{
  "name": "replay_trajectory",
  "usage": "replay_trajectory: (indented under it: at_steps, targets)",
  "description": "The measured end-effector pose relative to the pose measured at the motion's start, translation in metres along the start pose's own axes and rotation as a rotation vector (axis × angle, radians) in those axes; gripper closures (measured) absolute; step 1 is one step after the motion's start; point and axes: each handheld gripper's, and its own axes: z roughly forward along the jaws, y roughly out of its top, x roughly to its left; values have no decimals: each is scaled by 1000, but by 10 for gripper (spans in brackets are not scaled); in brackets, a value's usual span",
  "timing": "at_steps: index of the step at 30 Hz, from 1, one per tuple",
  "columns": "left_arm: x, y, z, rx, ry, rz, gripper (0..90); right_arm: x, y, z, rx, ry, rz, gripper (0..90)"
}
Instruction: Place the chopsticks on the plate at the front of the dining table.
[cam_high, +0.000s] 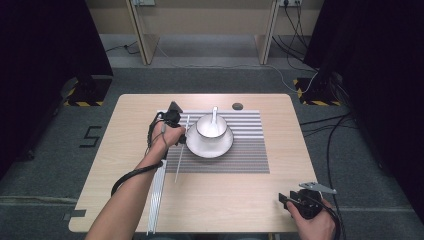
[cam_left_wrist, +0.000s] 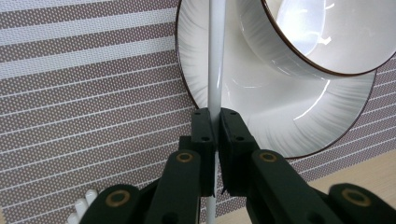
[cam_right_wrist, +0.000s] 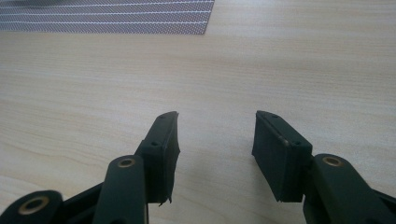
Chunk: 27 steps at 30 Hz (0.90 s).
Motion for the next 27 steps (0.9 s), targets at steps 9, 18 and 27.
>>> replay_trajectory:
  at_steps: [9,18,27]
  targets:
    - [-6,6,3,-4,-9,-5,853,-1,0,0,1,1,0,508]
    - [-10,12,4,-15,-12,-2,854,-1,0,0,0,1,1,508]
    - [-13,15,8,-30,-4,-7,853,-2,0,0,-1,1,4,508]
